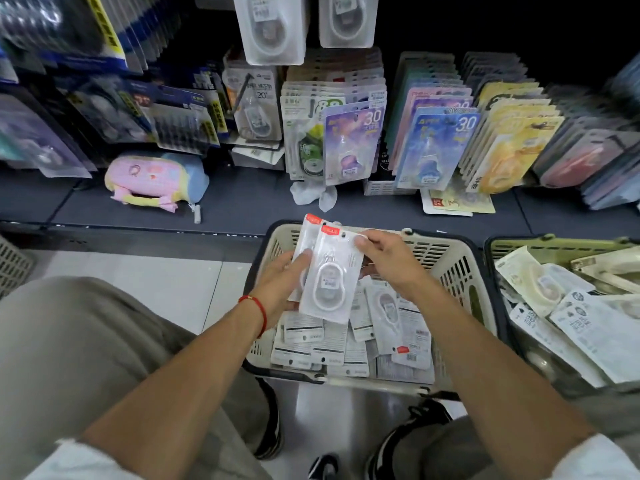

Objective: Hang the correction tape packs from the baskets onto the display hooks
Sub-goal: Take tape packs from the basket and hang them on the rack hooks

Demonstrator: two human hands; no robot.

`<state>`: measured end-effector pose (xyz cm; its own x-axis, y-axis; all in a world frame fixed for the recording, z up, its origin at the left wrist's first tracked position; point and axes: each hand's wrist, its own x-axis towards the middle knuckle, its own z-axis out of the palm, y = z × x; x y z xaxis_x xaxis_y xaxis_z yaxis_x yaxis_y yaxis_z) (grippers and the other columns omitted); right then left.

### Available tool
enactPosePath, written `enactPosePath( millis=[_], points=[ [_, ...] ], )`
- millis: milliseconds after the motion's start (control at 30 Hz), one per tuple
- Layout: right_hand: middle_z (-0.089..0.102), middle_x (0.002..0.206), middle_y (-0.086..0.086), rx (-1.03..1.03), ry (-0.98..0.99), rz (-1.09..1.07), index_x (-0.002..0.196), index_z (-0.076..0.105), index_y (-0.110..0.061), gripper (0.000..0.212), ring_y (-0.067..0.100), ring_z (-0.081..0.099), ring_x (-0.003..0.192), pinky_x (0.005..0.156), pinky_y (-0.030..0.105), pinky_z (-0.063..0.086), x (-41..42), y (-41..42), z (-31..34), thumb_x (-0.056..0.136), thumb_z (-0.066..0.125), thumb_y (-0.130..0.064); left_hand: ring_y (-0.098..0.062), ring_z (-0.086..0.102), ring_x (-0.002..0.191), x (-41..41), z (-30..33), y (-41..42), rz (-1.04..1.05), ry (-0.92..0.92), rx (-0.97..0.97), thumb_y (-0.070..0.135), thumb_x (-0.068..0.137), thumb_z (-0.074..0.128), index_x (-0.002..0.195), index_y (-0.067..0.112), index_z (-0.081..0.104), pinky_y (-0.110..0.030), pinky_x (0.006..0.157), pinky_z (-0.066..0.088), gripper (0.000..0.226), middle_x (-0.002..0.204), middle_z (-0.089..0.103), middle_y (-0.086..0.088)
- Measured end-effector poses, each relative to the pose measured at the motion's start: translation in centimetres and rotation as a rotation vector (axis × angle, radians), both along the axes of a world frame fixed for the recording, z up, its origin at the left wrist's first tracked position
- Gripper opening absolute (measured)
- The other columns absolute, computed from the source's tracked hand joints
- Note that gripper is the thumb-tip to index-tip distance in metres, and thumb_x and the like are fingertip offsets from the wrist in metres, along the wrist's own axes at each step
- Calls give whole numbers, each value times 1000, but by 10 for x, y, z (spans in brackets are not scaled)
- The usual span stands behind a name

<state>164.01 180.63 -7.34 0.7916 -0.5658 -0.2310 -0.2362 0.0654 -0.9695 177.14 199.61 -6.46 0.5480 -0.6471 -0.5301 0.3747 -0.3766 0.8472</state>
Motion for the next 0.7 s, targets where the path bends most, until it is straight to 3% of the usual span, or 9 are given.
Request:
enactPosePath(
  millis=[100,167,267,367,467,700],
  points=[
    [76,77,5,60,32,-59,99,74,-5,19,19,72,65,58,33,62,2,14,-16,107,61,-17,-24,75,110,-5,-10,3,-142,44,-10,31,78,92,129,30,64,-48,93,61,58,122,77,-1],
    [75,82,9,29,132,-116,99,73,-4,25,23,70,70,60,40,64,-3,15,-34,105,65,-27,-22,74,110,-7,-18,6,-125,4,38,16,78,92,123,34,64,-44,92,61,56,121,78,0],
    [70,111,16,-348,631,-35,114,67,-4,35,31,69,100,87,46,60,-31,4,-73,106,60,-37,-22,72,112,-6,-27,14,-73,-6,79,17,81,91,126,34,63,-45,94,61,55,121,77,1],
    [43,150,23,-388,1061,174,151,40,-1,65,39,47,139,112,49,46,-64,9,-110,105,57,-45,-25,75,109,-2,-31,21,-31,34,89,23,80,92,128,30,64,-51,94,62,56,118,78,-1],
    [34,155,23,-406,1077,178,155,28,0,84,41,36,145,117,50,40,-70,22,-128,99,67,-48,-24,78,104,-1,-29,24,-36,97,83,34,71,93,127,28,63,-49,84,65,64,114,80,-1],
    [61,130,14,-366,819,157,133,42,-17,70,33,61,115,93,42,56,-67,13,-112,80,87,-23,-30,72,113,-1,-26,20,-3,106,160,39,90,81,133,30,60,-59,84,64,49,126,74,-3]
  ],
)
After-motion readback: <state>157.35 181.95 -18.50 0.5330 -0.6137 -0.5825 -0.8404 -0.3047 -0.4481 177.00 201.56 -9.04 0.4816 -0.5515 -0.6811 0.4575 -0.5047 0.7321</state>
